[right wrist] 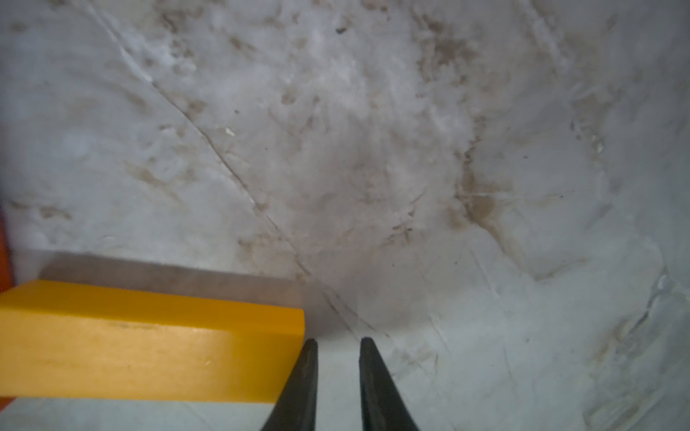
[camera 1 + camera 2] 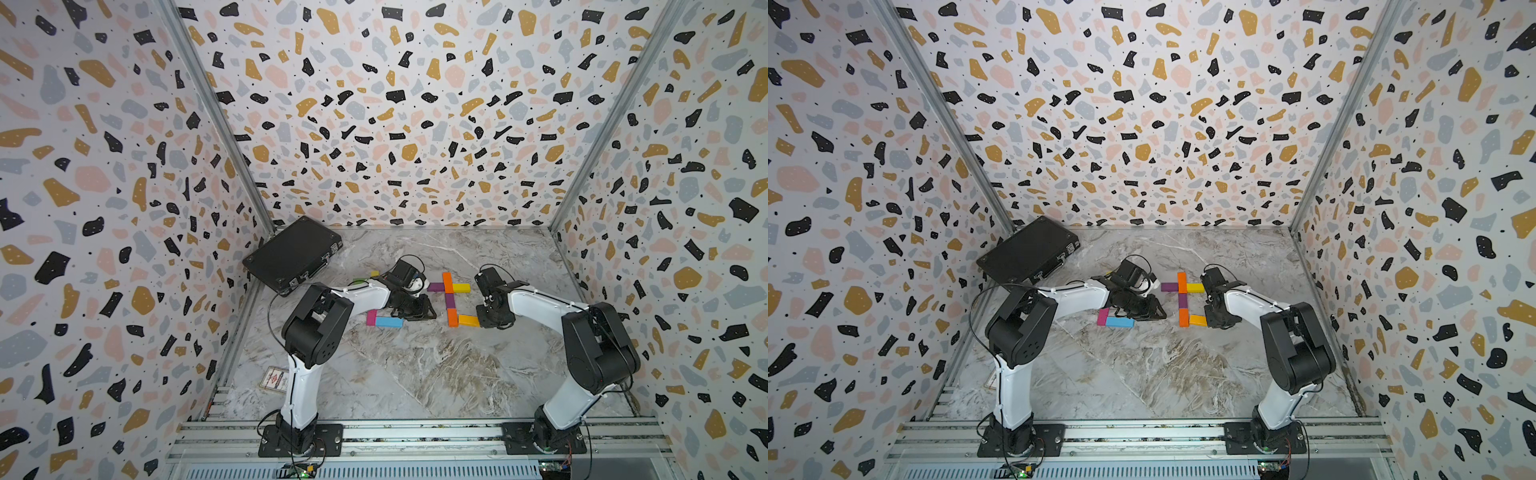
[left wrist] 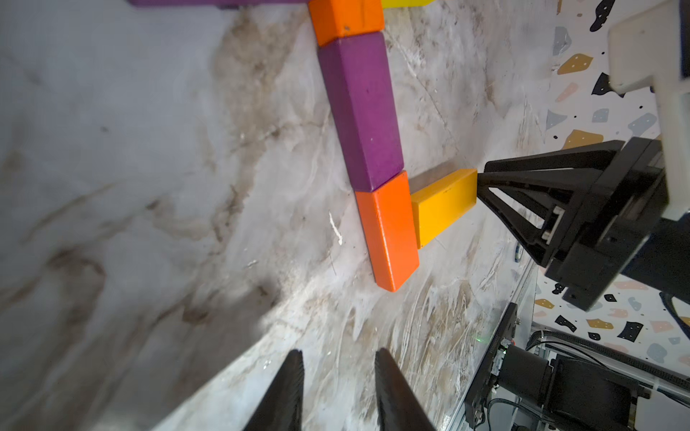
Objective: Assemble the letter t with building blocks
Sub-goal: Adjust the building blocks at the center of the board.
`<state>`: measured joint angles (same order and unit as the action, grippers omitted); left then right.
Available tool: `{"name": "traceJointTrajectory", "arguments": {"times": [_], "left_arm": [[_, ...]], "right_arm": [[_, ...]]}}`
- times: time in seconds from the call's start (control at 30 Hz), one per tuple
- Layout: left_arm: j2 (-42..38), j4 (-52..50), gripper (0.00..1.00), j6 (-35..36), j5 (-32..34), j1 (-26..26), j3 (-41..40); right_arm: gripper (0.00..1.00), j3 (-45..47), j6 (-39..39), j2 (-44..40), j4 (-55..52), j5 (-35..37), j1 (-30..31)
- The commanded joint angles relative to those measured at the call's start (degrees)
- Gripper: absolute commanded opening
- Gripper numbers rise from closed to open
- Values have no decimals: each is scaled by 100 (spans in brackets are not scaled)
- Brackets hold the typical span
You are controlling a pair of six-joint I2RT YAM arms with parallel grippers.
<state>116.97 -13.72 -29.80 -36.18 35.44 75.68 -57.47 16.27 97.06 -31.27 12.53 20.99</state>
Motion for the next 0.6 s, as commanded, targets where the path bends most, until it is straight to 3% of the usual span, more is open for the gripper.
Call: {"name": "traceJointTrajectory", "arguments": {"times": [0.0, 0.57], "left_arm": [[128, 113, 33, -99, -134, 63, 149], [436, 578, 32, -456, -402, 165, 285]], "right_arm": [[24, -159, -82, -20, 32, 98, -16], [24, -304, -199, 46, 144, -1, -26]]}}
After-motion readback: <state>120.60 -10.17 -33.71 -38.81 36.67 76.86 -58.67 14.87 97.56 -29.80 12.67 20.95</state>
